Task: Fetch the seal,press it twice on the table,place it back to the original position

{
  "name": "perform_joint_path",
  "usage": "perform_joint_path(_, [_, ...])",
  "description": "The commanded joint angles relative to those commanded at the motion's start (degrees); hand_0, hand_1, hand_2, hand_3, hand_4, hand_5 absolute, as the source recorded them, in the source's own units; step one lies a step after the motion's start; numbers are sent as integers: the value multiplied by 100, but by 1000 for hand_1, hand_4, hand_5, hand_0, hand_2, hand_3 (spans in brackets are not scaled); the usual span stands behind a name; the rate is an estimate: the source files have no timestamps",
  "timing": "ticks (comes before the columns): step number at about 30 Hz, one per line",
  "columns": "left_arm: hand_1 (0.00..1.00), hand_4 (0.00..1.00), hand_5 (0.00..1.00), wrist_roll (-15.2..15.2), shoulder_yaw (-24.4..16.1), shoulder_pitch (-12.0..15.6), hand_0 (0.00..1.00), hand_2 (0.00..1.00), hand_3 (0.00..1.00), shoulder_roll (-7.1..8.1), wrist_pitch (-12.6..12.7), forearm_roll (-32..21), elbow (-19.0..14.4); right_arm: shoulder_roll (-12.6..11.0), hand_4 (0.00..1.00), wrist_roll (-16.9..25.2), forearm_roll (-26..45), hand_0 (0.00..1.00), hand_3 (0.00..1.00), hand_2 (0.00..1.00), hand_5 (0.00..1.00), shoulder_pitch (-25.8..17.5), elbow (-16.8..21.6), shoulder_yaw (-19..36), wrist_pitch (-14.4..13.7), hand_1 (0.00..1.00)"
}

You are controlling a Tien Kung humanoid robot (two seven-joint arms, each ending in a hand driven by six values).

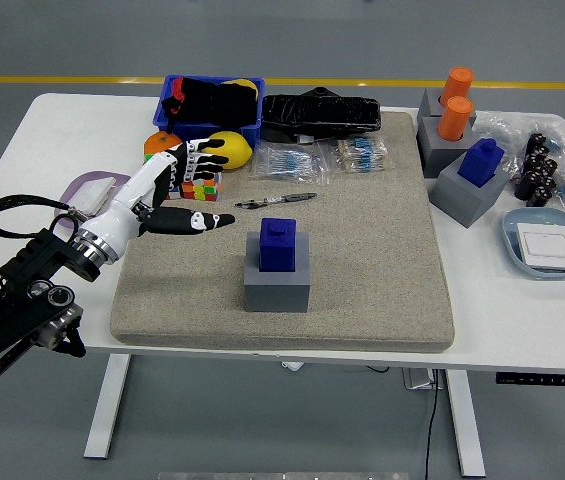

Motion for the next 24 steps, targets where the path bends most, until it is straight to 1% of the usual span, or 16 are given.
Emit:
perform_joint_path(5, [773, 971, 2, 30, 29, -25, 777, 787, 882, -95, -67, -18, -14, 1, 817, 12, 2, 790, 653, 671, 465, 0, 6, -14, 27, 698])
perform_joint_path(10, [773, 971, 2, 126, 98, -4, 777, 787, 882, -143, -186, -13, -147, 5, 817, 11, -4, 790, 653, 671, 465, -4, 4, -13, 35, 698])
perform_joint_path(11, [783, 998, 2, 155, 140, 1, 779, 807, 893, -155, -198, 6, -182, 8, 818, 12, -2, 788, 655, 671, 464, -9, 4, -10, 37, 697])
perform_joint_path(13, [783, 998, 2, 180, 183, 9, 779, 807, 893, -179, -207, 18, -197, 9, 818, 11, -6, 788, 655, 671, 464, -9, 2, -11, 40, 697])
perform_joint_path(16, [783, 998, 2, 175, 221, 50, 779, 807, 893, -259, -209, 4, -165, 10, 818, 11, -6, 788, 655, 671, 464, -1, 9, -12, 44, 697])
perform_joint_path(17, [776, 998, 2, 168, 222, 66, 755, 809, 887, -293, -204, 4, -141, 12, 817, 11, -7, 792, 655, 673, 464, 2, 12, -12, 43, 699])
perform_joint_path(19, [776, 998, 2, 152, 228, 74, 755, 809, 887, -348, -192, -8, -76, 12, 817, 10, -7, 792, 655, 673, 464, 5, 13, -19, 43, 699])
perform_joint_path(24, [774, 998, 2, 106, 236, 39, 758, 807, 886, -431, -160, -42, 84, 12, 818, 10, -4, 793, 656, 672, 465, 5, 9, -31, 37, 699])
